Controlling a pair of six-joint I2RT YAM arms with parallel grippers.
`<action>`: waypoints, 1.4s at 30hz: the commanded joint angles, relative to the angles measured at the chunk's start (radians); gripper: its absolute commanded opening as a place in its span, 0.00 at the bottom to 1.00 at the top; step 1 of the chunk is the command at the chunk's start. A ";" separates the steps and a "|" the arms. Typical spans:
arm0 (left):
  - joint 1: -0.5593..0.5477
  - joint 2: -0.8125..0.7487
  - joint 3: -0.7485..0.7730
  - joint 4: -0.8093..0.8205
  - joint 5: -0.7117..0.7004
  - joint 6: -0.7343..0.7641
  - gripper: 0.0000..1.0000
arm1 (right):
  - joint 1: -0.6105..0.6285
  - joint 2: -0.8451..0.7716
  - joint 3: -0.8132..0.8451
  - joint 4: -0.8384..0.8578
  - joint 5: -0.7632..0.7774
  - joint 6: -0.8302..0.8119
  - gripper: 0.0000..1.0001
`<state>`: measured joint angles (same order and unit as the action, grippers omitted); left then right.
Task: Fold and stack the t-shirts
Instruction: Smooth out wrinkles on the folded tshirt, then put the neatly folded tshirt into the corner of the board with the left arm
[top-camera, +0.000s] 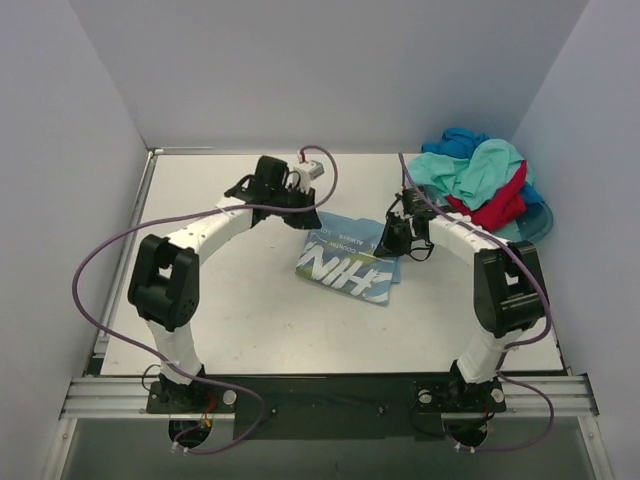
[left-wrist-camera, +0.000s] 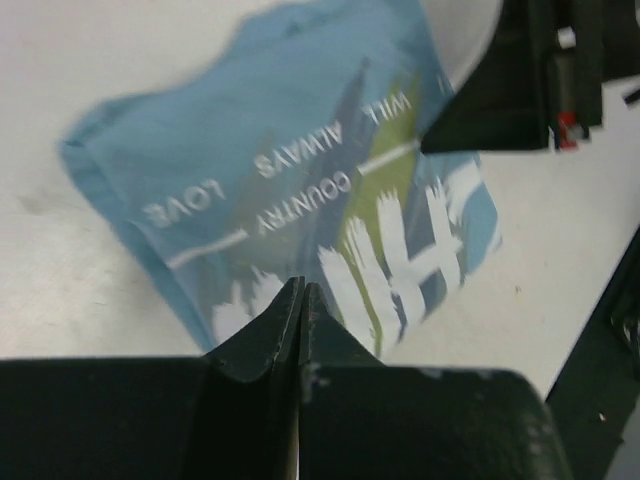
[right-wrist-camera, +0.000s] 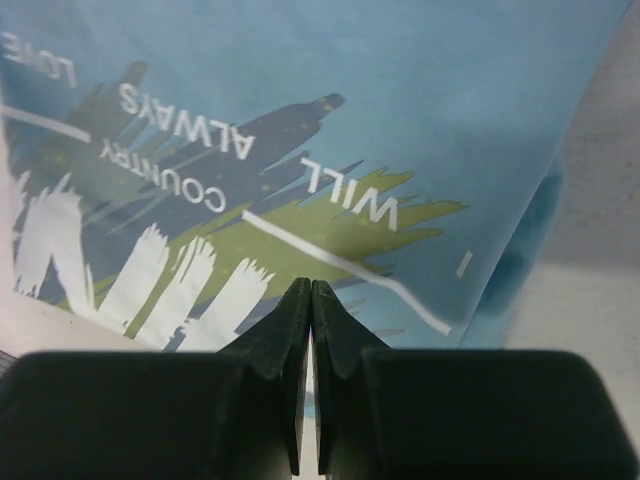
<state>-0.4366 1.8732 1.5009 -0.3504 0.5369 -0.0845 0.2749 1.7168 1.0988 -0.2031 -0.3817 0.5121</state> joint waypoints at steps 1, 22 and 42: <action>-0.059 0.003 -0.193 -0.003 0.059 0.035 0.04 | -0.016 0.070 0.004 0.016 -0.051 0.055 0.00; -0.042 -0.134 -0.202 -0.156 -0.003 0.091 0.16 | 0.015 -0.028 0.070 -0.187 0.049 -0.061 0.00; 0.006 0.073 -0.307 0.321 -0.141 -0.356 0.74 | -0.063 0.134 0.049 -0.165 0.126 -0.012 0.21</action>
<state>-0.4252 1.9202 1.2003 -0.1535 0.3985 -0.3531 0.2153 1.8000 1.1042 -0.3580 -0.2371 0.4934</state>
